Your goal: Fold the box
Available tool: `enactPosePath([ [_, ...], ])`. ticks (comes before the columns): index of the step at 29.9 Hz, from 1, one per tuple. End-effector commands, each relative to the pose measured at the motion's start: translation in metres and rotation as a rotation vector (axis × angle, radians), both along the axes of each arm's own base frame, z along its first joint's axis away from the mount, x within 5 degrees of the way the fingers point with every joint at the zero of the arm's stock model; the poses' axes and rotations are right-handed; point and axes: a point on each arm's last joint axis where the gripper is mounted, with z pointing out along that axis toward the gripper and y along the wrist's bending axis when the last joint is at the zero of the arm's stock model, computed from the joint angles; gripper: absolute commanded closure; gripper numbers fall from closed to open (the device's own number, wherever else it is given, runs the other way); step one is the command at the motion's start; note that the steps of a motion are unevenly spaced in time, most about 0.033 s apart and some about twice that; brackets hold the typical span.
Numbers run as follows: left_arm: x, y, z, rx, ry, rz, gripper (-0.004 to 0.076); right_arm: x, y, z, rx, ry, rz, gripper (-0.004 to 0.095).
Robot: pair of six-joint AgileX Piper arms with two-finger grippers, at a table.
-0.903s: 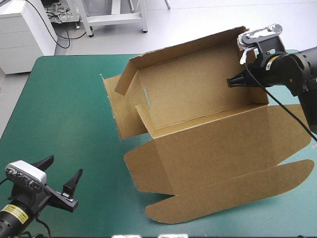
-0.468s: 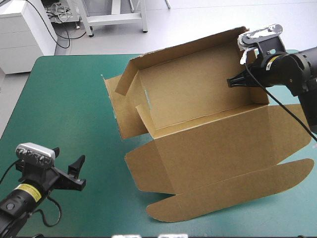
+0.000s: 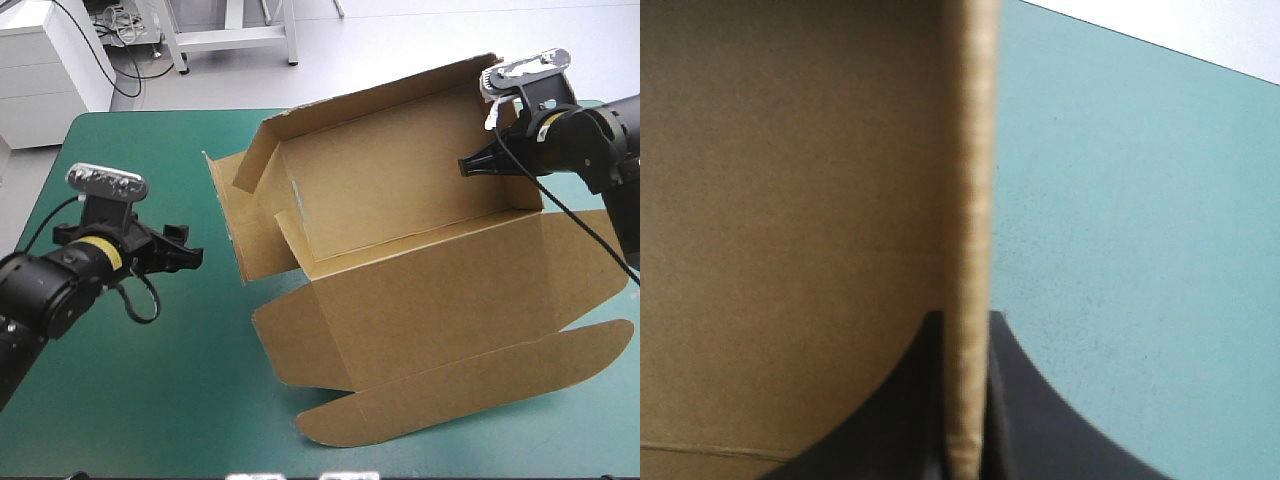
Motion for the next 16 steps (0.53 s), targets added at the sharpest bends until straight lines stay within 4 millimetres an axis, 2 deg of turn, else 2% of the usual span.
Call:
enactPosePath([
  [1,0.010,-0.013,0.034,0.011,-0.048,-0.113,0.0241,-0.012,-0.006,0.022,0.016,-0.128,-0.013,0.0930],
  [4,0.025,-0.019,0.040,0.051,-0.006,-0.125,0.0248,-0.012,-0.007,0.022,0.010,-0.130,-0.017,0.0930],
  [8,0.048,-0.011,0.040,0.054,0.083,-0.082,0.0267,-0.011,-0.011,0.022,0.009,-0.129,-0.026,0.0930],
  [16,0.096,0.056,0.018,-0.157,0.218,-0.008,0.0297,-0.008,-0.023,0.022,0.055,-0.116,-0.058,0.0930],
])
